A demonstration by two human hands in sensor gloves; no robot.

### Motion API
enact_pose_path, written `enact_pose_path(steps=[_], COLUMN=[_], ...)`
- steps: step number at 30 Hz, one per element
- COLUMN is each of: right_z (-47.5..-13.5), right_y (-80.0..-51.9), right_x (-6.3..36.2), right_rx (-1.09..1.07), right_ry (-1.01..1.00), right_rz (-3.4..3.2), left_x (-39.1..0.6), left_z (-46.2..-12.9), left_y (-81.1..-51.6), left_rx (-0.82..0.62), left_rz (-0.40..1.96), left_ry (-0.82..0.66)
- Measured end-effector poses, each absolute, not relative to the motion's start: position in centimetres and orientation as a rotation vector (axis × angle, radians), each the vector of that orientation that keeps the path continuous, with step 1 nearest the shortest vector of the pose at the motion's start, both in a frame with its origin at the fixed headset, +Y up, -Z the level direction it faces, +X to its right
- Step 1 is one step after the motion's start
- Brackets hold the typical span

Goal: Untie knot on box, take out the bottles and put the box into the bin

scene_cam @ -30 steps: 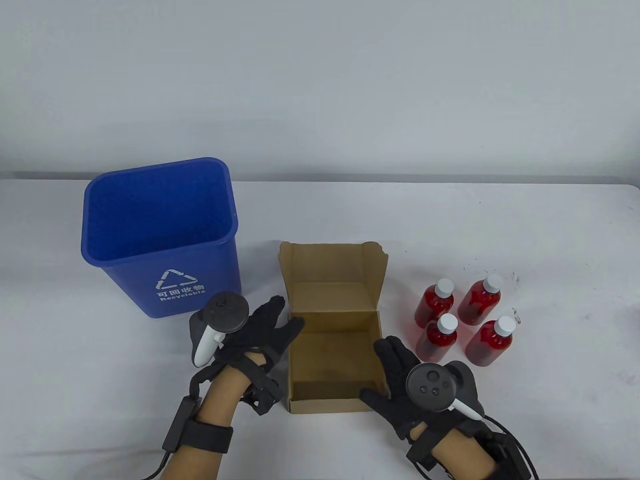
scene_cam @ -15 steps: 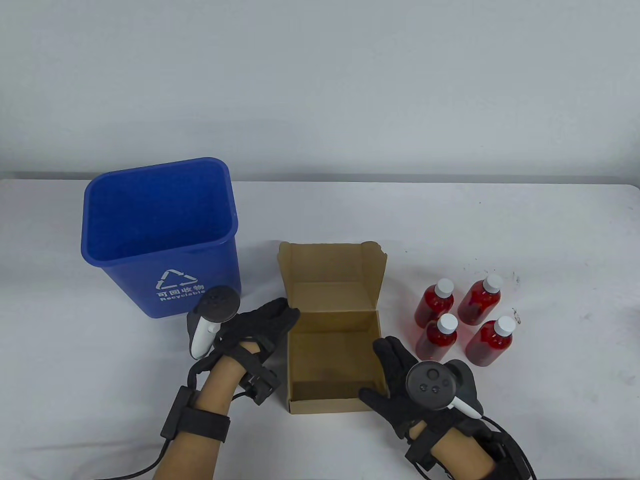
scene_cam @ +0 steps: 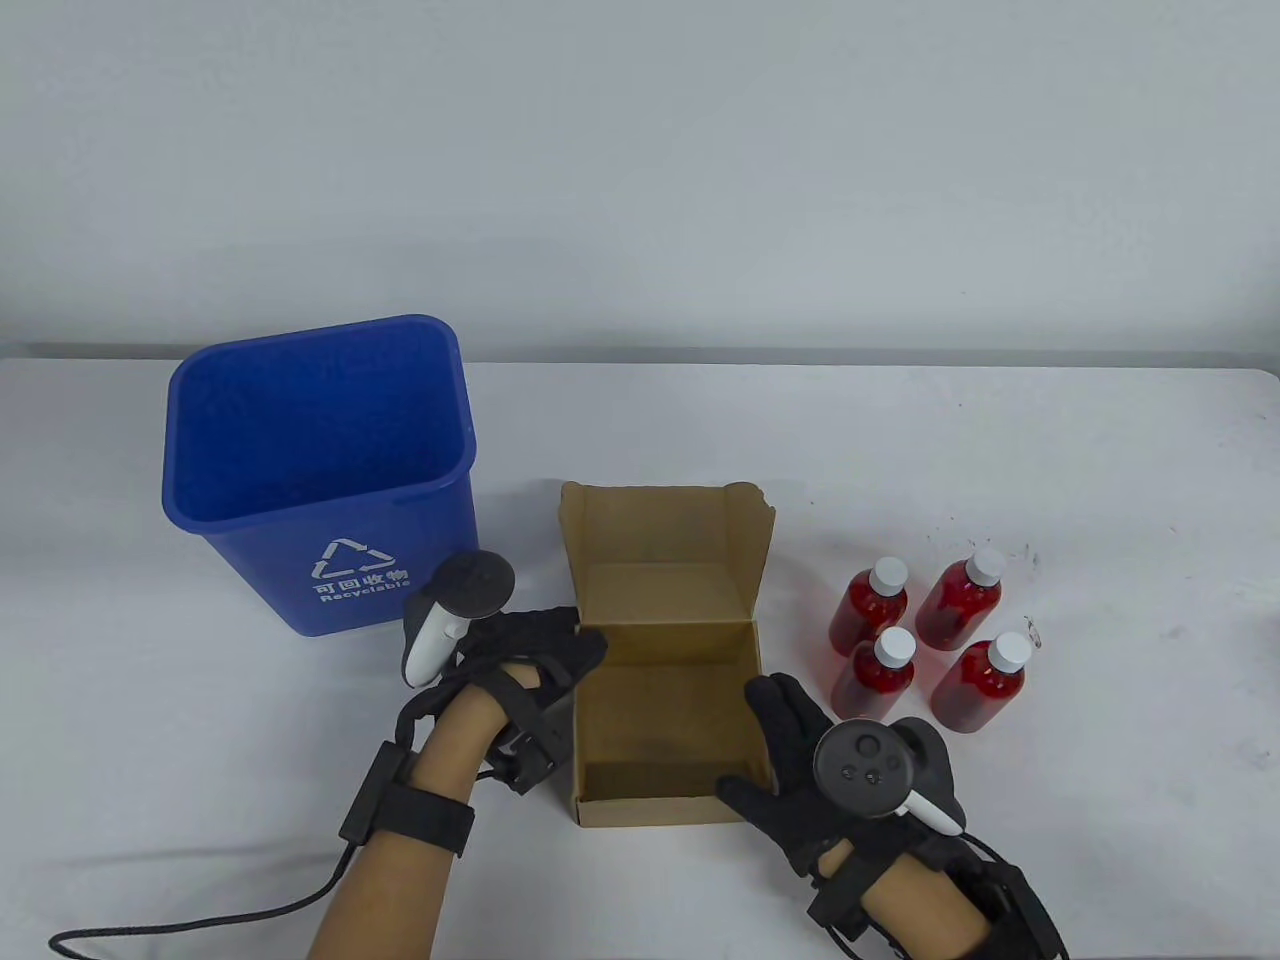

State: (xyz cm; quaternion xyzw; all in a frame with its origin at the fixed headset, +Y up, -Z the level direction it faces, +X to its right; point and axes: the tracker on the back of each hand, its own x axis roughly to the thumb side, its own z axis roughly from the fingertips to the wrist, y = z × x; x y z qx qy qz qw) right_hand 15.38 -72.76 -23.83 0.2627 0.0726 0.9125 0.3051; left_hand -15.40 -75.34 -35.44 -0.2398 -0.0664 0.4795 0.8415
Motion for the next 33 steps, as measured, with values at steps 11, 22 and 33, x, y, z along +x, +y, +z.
enact_pose_path(steps=[11, 22, 33], right_z=[-23.9, -24.5, -24.4], right_y=[-72.0, -72.5, -72.8], right_x=[16.5, 17.6, 17.4], right_rx=[0.673, 0.588, 0.598], right_ry=[0.131, 0.181, 0.228], right_rz=[2.362, 2.314, 2.336], left_x=[-14.6, -15.0, -14.4], left_z=[-33.9, -32.0, -29.8], left_y=[-72.6, -69.1, -63.7], left_rx=[-0.392, -0.252, 0.013], left_rz=[0.901, 0.821, 0.628], left_ry=[-0.191, -0.238, -0.253])
